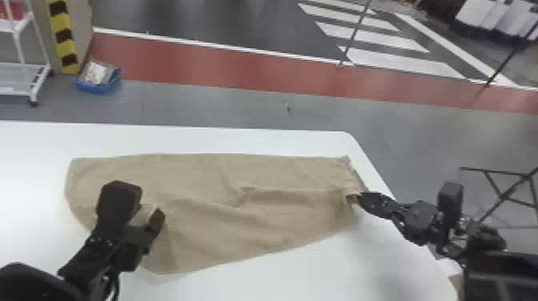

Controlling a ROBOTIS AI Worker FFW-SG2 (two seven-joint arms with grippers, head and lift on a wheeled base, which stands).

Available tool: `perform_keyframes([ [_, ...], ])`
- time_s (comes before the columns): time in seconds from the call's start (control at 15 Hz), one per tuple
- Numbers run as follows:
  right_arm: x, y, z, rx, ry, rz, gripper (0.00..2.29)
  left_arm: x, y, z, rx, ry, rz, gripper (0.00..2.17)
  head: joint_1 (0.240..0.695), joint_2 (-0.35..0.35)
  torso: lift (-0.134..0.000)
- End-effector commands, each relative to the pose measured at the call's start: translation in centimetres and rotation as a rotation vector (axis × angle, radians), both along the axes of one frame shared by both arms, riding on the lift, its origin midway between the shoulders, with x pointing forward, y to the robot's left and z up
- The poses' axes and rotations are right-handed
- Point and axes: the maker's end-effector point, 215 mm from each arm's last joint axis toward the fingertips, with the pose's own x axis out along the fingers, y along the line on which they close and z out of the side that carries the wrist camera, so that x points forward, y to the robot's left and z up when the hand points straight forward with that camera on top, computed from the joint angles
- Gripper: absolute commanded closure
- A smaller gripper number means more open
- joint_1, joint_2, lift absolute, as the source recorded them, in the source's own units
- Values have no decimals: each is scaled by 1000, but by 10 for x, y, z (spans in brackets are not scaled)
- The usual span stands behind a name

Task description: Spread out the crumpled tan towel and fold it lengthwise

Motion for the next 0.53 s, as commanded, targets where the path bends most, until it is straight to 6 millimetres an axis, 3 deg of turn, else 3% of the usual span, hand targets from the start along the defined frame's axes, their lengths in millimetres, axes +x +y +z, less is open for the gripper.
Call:
perform_keyframes([
  [0.0, 0, 1, 0, 3, -1, 0, 1683, -3, 3, -5, 12, 18, 3, 1069, 695, -350, -124],
  [0.07, 0, 0, 0, 3, -1, 0, 1683, -5, 5, -9, 21, 32, 5, 1345, 695, -350, -124],
  [0.2, -1, -2, 2, 5, -5, -4, 1683, -7, 15, -8, 9, 35, 28, 1646, 695, -350, -124],
  [0.47, -3, -5, 6, 5, -12, -8, 1683, -10, 38, 23, -32, -11, 78, 1656, 695, -350, -124],
])
